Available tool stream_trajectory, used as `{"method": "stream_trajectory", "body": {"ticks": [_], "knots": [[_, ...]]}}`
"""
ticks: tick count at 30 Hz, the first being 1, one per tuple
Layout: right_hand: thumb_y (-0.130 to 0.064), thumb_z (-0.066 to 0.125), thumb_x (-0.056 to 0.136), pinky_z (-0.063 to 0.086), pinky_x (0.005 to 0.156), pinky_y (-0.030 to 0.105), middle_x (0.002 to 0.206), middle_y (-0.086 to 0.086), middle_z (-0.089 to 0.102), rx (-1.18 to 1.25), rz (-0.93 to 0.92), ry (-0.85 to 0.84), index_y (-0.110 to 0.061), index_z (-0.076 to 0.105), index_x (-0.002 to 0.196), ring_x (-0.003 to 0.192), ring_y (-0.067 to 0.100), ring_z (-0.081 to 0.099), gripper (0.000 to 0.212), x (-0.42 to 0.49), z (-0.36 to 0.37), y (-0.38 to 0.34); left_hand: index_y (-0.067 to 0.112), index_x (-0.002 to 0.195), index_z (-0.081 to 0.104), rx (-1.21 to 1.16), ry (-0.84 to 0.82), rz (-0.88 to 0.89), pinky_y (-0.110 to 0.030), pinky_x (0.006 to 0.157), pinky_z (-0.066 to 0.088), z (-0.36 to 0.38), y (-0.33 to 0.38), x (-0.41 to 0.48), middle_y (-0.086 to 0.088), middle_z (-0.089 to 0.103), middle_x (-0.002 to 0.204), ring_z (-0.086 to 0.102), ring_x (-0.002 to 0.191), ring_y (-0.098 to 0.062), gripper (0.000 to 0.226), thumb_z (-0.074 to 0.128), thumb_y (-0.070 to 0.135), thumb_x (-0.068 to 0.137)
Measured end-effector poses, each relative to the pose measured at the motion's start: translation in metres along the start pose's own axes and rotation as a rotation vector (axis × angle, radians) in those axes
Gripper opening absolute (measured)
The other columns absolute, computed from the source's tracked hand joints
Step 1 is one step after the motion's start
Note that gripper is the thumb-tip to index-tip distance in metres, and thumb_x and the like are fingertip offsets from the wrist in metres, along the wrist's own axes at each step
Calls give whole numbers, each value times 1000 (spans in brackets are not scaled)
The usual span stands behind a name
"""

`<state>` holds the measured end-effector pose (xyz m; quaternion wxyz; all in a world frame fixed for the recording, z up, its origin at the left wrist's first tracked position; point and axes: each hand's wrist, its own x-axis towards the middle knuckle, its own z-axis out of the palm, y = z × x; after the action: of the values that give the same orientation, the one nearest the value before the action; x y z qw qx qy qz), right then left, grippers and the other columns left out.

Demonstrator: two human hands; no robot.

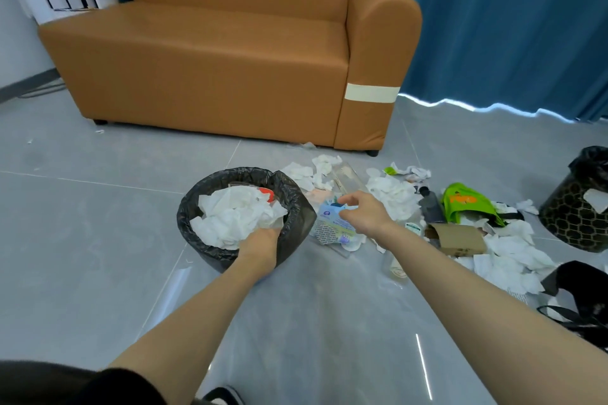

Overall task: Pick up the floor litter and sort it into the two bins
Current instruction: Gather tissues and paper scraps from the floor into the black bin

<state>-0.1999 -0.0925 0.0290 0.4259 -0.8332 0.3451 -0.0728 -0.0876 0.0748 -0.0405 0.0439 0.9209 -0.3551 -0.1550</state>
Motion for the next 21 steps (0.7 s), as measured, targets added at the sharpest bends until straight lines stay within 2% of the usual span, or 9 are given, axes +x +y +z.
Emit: {"method": "stream_trajectory", "body": {"ticks": [3,6,10,13,17,19,20,21], "knots": [[-5,52,89,43,85,30,130,7,52,-16,65,-9,-10,56,122,104,19,50,34,31,5,10,9,134,41,38,11,-31,-39,96,43,-9,-6,24,-18,53,128,51,118,-33,40,44,6,94],[-7,52,89,41,83,26,132,7,50,-50,114,-58,-11,56,123,112,22,52,34,63,17,23,9,137,37,58,31,-66,-38,96,43,-19,-10,54,-16,51,130,50,120,-31,42,42,6,95],[-6,53,88,39,86,23,136,9,46,-173,102,-141,-12,60,118,119,23,50,32,117,29,43,8,143,23,62,21,-92,-38,97,43,-27,-7,101,-13,45,137,47,123,-28,55,45,4,93],[-3,50,86,40,88,24,139,8,41,-279,102,-219,-15,64,112,121,23,48,31,153,38,61,7,145,16,90,28,-118,-38,91,45,-29,-5,131,-11,43,135,48,120,-28,63,50,5,92],[-5,47,90,34,99,25,139,9,34,-365,146,-325,-13,66,116,127,24,42,33,176,49,82,6,147,9,101,41,-107,-38,90,44,-34,-3,158,-12,40,136,48,120,-29,68,49,8,92],[-9,48,91,38,100,27,125,12,43,-390,183,-361,-9,67,110,119,24,48,27,186,57,97,6,146,9,76,25,-102,-38,90,44,-36,-4,170,-12,40,136,48,119,-30,68,50,9,93],[-9,49,90,43,94,29,113,11,47,-410,208,-378,-6,67,99,105,22,54,20,189,61,102,7,146,10,45,19,-96,-38,90,44,-36,-5,175,-12,40,136,48,119,-30,68,51,10,93],[-8,47,90,47,82,29,103,10,49,-439,233,-392,-6,60,86,87,19,56,14,192,65,107,8,147,11,-2,12,-87,-38,90,44,-35,-8,178,-12,41,135,48,119,-30,68,53,12,92]]}}
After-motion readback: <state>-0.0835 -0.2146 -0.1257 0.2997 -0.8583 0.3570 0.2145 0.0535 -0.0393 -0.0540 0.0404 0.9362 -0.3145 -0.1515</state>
